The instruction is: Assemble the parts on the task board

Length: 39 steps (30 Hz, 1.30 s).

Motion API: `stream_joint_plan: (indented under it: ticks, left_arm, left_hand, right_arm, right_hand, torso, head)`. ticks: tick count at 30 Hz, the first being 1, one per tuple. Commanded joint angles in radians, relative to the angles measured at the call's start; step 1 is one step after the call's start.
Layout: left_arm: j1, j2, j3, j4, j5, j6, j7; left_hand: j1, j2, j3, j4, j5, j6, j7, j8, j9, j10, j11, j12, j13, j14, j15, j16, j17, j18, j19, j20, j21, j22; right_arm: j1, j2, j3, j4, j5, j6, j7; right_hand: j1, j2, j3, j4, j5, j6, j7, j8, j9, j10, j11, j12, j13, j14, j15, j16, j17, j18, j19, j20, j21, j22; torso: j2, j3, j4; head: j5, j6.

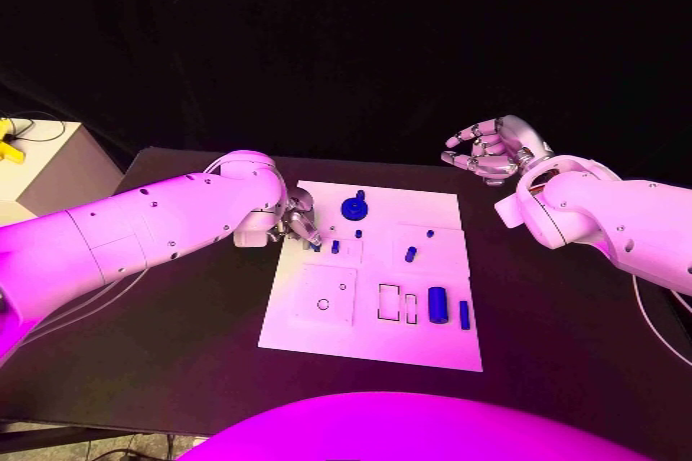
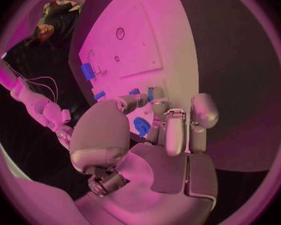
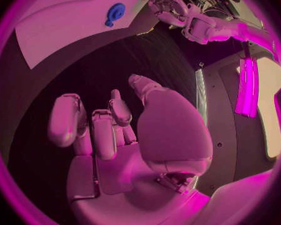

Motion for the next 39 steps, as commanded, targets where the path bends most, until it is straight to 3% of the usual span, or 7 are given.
stream_joint_plan:
  ticks: [1,39]
  left_arm:
    - [-0.001,0.002,0.000,0.004,-0.009,0.015,0.008]
    - [-0.002,0.005,0.003,0.000,-0.021,0.030,0.025]
  left_hand:
    - [-0.003,0.009,0.220,-0.226,0.005,0.006,0.001,-0.003,0.001,0.004,-0.004,-0.004,-0.004,0.069,-0.009,0.003,0.148,-0.007,0.003,0.000,0.005,-0.001]
    - [-0.004,0.009,0.218,-0.228,0.002,0.006,0.001,-0.007,0.001,0.002,-0.004,-0.007,-0.006,0.069,-0.008,0.003,0.150,-0.007,0.002,0.000,0.004,-0.003]
  right_arm:
    - [0.000,0.001,0.000,-0.001,0.000,0.013,0.013]
    - [-0.002,0.003,0.000,-0.003,-0.008,0.013,0.012]
  right_hand:
    - [0.006,0.003,0.002,0.006,0.005,-0.007,0.001,0.006,0.001,0.002,0.000,0.002,0.000,0.045,0.006,-0.002,0.086,0.014,0.001,-0.001,-0.004,0.073]
    - [0.006,0.004,0.003,0.007,0.008,-0.008,0.001,0.008,0.001,0.003,0.000,0.002,0.001,0.046,0.006,-0.001,0.087,0.013,0.002,-0.002,-0.002,0.074]
  torso:
    - [0.000,0.0005,-0.0007]
    - [0.000,0.0000,-0.0001]
  head:
    - [0.001,0.000]
    - [0.001,0.000]
